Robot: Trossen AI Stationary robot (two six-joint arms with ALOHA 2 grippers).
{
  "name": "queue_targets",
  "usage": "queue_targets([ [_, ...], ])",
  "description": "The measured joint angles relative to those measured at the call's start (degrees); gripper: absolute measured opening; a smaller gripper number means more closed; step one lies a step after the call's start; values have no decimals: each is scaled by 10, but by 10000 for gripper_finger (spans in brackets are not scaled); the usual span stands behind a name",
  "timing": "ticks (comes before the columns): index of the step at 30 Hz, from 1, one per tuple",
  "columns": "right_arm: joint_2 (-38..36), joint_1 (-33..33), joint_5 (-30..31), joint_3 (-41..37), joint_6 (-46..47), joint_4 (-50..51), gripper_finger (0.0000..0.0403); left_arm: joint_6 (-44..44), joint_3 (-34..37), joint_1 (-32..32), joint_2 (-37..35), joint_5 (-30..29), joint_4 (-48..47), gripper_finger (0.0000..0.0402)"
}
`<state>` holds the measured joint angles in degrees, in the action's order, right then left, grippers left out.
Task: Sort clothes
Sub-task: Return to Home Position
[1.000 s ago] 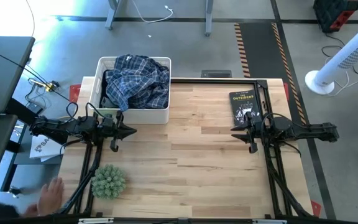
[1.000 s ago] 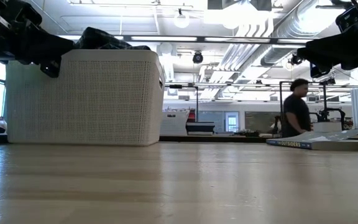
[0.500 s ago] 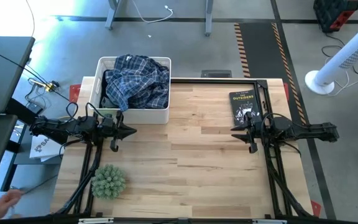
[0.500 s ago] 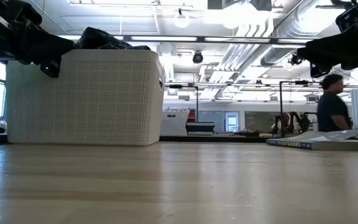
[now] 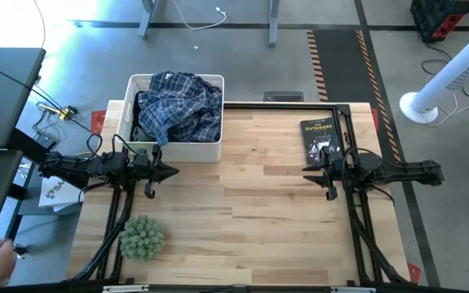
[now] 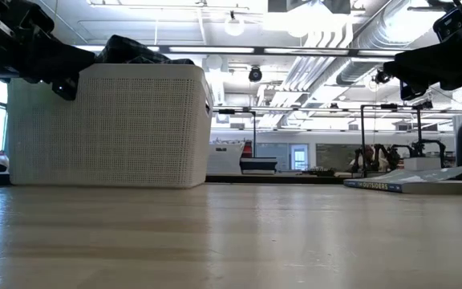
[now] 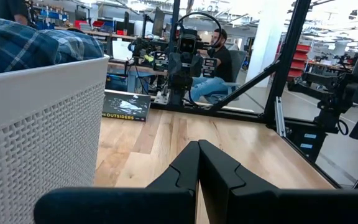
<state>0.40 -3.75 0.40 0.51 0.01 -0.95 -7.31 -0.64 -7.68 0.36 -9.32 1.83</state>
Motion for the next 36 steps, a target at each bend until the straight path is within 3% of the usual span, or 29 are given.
queue_targets([
  [36, 0, 0, 0, 0, 0, 0, 112, 0, 0, -43, 0, 1, 0, 5],
])
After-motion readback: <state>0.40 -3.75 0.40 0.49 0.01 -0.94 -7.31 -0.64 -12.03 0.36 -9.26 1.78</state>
